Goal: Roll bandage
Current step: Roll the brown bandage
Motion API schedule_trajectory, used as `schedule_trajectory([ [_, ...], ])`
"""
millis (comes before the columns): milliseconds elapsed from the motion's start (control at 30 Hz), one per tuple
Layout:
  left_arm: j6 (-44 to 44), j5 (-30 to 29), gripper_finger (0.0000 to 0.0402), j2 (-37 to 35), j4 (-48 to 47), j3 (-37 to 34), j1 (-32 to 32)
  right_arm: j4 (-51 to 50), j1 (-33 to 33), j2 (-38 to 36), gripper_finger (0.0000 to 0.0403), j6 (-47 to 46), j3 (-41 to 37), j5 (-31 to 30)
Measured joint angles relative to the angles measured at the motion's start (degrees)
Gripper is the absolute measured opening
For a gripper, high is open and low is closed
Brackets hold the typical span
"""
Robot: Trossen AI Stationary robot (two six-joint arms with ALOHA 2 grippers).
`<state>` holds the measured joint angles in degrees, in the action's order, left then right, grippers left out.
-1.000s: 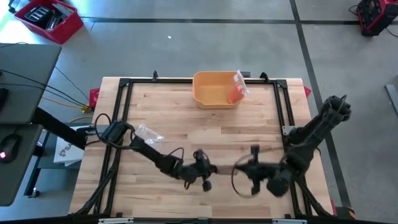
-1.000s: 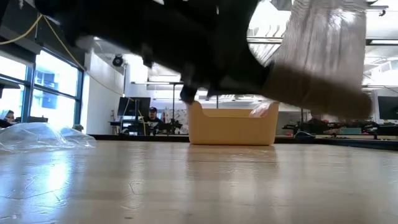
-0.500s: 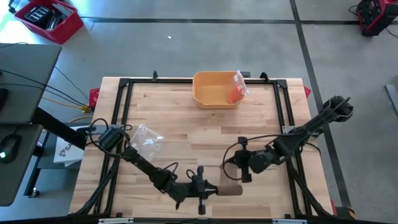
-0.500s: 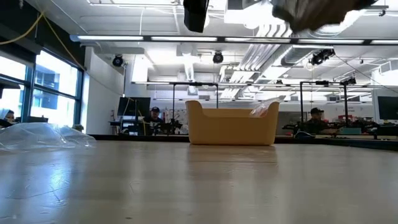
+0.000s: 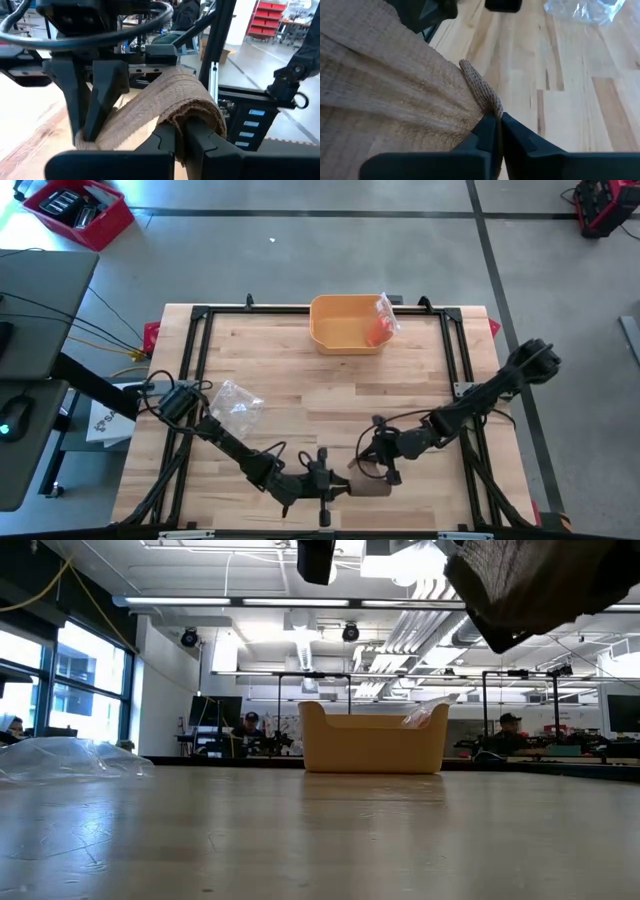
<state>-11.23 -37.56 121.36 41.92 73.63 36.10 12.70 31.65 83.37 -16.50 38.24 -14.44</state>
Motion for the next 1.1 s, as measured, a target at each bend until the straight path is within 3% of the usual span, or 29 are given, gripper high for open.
schedule_trajectory([
  [400, -2.63, -1.85, 0.0003, 0.0, 2.81, 0.06, 1.23, -8.99, 0.55, -10.24, 0.0146, -0.92, -0.02, 0.96],
  [633, -2.63, -2.01, 0.0003, -0.04, 4.88, 0.08, 1.2, -11.89, 1.66, -15.57, 0.0155, -1.65, -0.02, 0.82],
  [833, -3.95, -1.88, 0.0003, -0.13, 4.82, 0.08, 1.1, -12.57, 1.84, -18.14, 0.0155, -5.04, -0.02, -4.69],
  [1100, -4.65, -1.98, 0.0003, -0.13, 4.65, 0.11, 1.09, -13.87, 0.21, -18.26, 0.0163, -3.36, -0.04, -3.34],
])
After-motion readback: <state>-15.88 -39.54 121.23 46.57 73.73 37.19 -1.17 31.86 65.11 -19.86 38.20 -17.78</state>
